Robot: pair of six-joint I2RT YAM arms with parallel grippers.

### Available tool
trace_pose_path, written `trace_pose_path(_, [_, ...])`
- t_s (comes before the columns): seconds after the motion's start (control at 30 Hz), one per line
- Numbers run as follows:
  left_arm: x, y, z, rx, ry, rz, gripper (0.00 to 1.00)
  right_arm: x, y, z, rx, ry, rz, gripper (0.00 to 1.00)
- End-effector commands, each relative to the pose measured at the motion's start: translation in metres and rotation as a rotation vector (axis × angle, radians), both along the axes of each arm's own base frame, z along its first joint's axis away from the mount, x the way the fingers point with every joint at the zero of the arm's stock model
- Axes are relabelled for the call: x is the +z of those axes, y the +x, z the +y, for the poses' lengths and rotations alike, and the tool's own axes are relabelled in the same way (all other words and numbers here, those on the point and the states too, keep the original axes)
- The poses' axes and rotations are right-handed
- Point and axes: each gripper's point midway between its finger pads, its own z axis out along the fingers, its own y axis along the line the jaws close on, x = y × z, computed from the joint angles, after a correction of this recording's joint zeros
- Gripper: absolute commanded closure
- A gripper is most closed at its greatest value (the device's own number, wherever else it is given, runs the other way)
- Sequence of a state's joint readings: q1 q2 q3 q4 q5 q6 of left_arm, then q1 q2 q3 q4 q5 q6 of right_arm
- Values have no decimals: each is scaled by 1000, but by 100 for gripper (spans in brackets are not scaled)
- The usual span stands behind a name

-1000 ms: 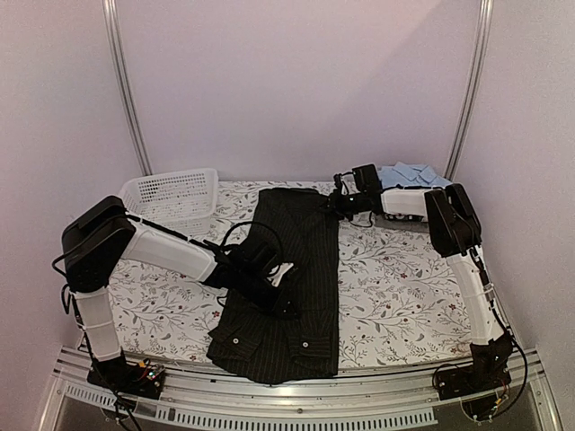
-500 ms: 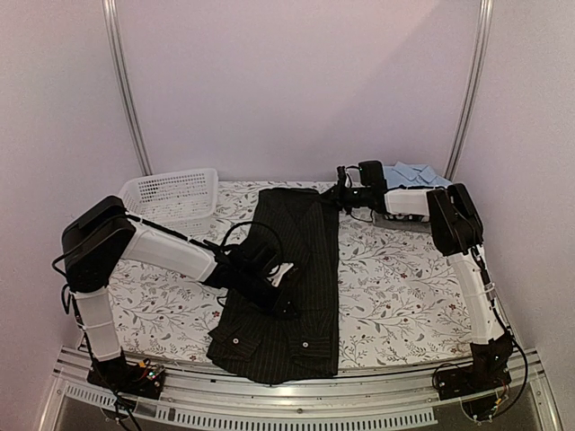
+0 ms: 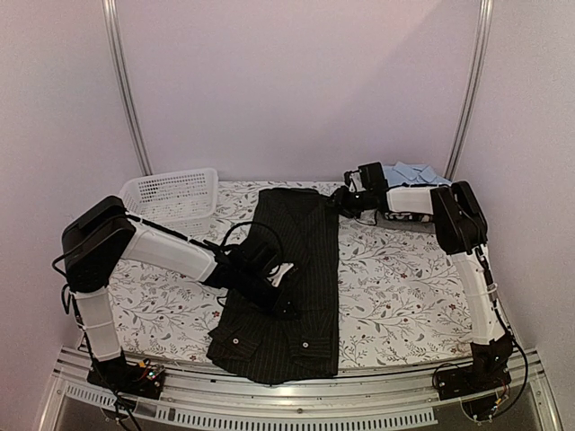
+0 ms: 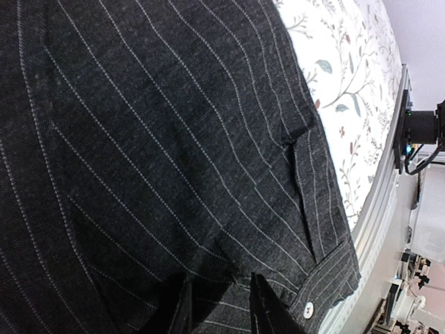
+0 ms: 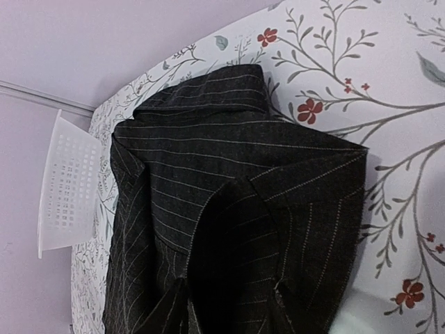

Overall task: Fold and stack the long sleeve shirts
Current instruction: Adjust the rectangle-folded shirt at the center of the board.

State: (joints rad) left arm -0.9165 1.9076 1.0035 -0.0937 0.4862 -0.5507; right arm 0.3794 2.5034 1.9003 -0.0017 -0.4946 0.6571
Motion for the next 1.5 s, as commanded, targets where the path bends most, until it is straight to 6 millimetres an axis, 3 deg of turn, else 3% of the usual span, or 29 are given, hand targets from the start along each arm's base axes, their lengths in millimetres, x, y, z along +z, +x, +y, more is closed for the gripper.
trace_pose_path(0.0, [-11,-18,8,-24,66,47,71,58,1,-19,-78,-158,-126,63])
trace_pose_path(0.2, [6,-8,-3,-15,32,13,71,86,-23,-1,-45,-195,-194,74])
trace_pose_path(0.3, [16,-2,-9,-10,15,-4,71,85,-33,15,18,-163,-186,81])
trace_pose_path(0.5, [48,13,-19,14,-31,-52,71,51,-40,29,71,-144,-122,91])
trace_pose_path(0.63, [69,26,-19,46,-53,-86,71,30,-30,32,68,-156,-103,94])
trace_pose_path(0.77, [86,49,-7,131,-55,-125,71,7,-12,29,32,-194,-99,94])
trace_pose_path(0.9, [94,80,13,238,-54,-140,71,-23,4,24,11,-198,-65,95])
trace_pose_path(1.03, [92,110,24,307,-45,-161,71,-39,13,24,10,-186,-49,94])
trace_pose_path(1.13, [85,131,25,346,-33,-185,71,-43,16,23,17,-174,-37,86])
trace_pose_path(1.23, [74,152,22,380,-33,-193,71,-29,16,24,25,-171,-55,76])
trace_pose_path(1.47, [31,184,-1,413,-36,-158,72,47,2,24,38,-193,-134,50])
